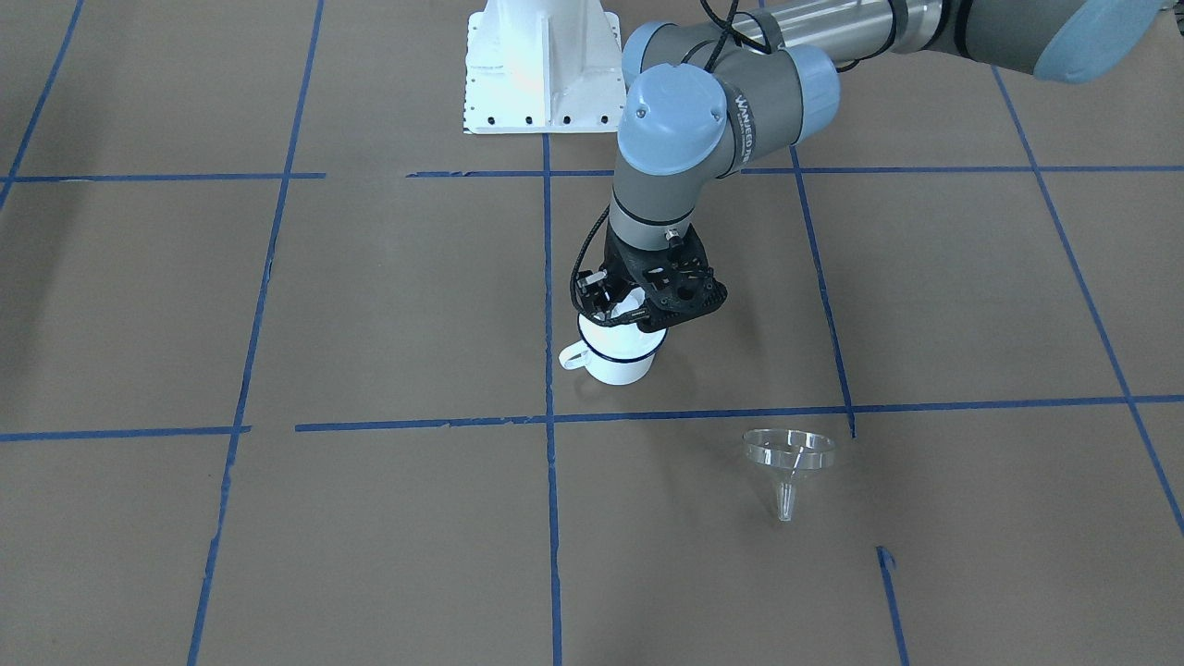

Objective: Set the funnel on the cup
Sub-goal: 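Lower the left gripper and close it on the lid's knob, then lift the lid and carry it toward the robot with the left gripper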

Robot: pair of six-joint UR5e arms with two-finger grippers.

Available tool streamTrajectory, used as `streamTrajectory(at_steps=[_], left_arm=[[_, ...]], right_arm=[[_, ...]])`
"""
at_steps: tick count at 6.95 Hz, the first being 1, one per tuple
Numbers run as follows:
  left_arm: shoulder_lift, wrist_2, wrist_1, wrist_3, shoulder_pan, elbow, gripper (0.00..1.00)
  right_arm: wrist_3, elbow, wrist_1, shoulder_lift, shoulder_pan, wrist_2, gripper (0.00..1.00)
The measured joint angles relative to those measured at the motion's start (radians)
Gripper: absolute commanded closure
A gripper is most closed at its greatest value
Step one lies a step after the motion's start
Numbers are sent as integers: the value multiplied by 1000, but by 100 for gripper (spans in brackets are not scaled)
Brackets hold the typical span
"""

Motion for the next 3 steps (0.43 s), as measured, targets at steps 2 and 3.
streamTrajectory(at_steps=[2,3], left_arm=[[-2,12,1,0,0,-1,100],[-2,14,6,0,0,-6,100]], right_arm=[[0,0,0,0,0,0,0],[0,0,0,0,0,0,0]])
